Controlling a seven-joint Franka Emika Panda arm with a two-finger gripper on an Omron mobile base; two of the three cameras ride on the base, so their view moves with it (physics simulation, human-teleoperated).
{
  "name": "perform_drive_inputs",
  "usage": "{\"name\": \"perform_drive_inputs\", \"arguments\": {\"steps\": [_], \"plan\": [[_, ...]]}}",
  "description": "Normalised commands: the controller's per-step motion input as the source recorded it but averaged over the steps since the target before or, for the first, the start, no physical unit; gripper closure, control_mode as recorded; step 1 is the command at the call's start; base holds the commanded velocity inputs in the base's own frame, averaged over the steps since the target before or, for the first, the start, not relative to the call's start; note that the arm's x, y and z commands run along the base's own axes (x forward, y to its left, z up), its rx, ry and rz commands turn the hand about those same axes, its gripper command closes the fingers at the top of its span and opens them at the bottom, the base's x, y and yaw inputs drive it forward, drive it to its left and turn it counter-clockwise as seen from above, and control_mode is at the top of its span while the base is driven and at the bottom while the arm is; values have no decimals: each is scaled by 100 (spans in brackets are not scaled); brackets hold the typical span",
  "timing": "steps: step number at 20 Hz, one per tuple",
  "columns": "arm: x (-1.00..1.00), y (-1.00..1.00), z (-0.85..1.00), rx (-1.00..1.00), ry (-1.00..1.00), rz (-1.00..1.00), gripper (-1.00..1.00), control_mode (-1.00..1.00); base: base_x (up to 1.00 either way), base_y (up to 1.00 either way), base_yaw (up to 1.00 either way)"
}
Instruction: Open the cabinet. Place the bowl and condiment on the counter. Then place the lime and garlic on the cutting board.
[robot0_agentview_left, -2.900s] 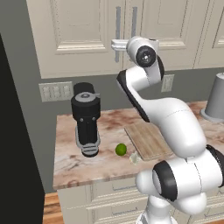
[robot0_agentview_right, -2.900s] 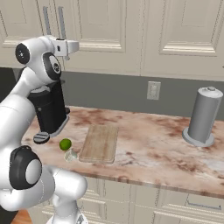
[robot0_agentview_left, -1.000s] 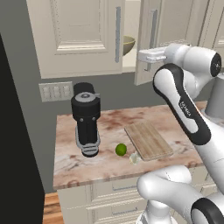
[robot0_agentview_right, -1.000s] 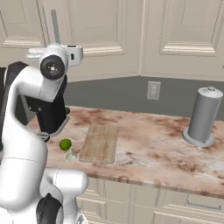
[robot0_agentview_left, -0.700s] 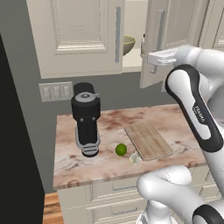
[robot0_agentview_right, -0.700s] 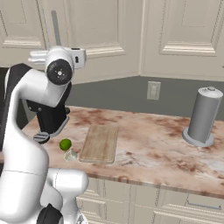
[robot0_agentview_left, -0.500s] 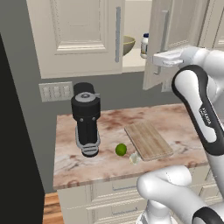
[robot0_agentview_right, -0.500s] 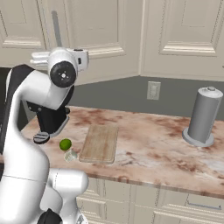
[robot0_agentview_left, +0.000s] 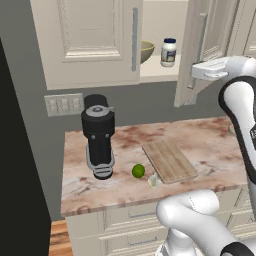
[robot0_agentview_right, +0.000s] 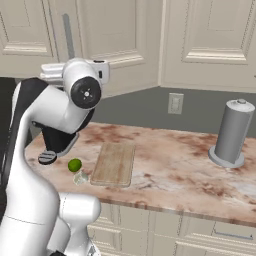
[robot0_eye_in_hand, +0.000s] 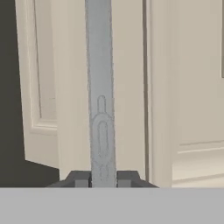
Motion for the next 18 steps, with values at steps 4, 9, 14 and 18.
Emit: {"name": "perform_drive_inputs", "arguments": {"steps": [4,9,14,18], "plan": [[-25,-45,0,1,0,4,100,-100,0,0,0],[-23,-46,0,1,0,5,100,-100,0,0,0],[-20,-44,0,1,1,5,100,-100,0,0,0],[-18,-42,0,1,0,4,100,-100,0,0,0]]}}
